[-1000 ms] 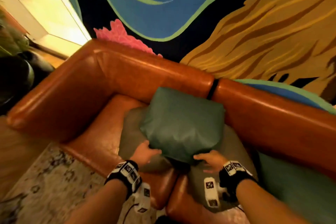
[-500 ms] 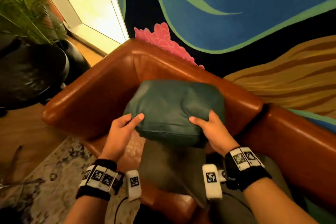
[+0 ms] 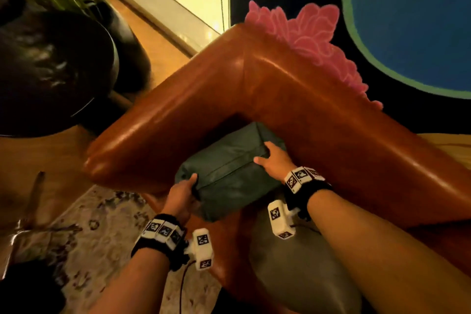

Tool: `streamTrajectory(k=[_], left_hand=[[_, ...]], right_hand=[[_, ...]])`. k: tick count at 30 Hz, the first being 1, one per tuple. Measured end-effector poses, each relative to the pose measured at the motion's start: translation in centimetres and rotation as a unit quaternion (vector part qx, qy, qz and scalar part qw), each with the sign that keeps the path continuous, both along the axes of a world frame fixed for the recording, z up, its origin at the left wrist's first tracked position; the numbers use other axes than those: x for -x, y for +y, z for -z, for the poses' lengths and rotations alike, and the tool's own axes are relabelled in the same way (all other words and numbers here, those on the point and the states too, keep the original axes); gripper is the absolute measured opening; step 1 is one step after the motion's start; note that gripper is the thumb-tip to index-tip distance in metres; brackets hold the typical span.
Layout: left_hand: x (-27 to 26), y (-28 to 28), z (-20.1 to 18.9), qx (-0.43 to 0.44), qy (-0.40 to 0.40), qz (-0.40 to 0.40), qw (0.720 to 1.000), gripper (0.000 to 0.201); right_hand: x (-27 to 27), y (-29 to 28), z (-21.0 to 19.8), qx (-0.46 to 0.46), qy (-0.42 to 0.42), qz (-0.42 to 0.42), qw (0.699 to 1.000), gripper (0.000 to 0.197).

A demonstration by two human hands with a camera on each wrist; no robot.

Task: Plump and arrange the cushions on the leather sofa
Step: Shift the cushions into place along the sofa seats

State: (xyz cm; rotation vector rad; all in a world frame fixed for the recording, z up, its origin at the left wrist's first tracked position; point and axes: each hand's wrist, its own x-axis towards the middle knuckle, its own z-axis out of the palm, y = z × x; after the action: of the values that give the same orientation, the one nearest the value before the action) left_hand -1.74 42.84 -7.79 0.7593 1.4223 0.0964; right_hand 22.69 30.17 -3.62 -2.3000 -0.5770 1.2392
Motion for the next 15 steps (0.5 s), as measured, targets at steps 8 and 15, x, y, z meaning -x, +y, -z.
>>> streamTrajectory(k=[8, 15], left_hand=[[-3.9, 6.2, -2.7, 0.026, -0.050, -0.021, 0.998, 0.028], [-3.9, 5.4, -1.2, 0.031, -0.056, 0.018, 0.998, 0.052]], right_hand=[[-3.9, 6.0, -1.1, -0.045, -0.113, 0.052, 0.991, 0.056], [-3.1, 3.8, 2.0, -0.097, 0.024, 0.044, 0.994, 0.067]])
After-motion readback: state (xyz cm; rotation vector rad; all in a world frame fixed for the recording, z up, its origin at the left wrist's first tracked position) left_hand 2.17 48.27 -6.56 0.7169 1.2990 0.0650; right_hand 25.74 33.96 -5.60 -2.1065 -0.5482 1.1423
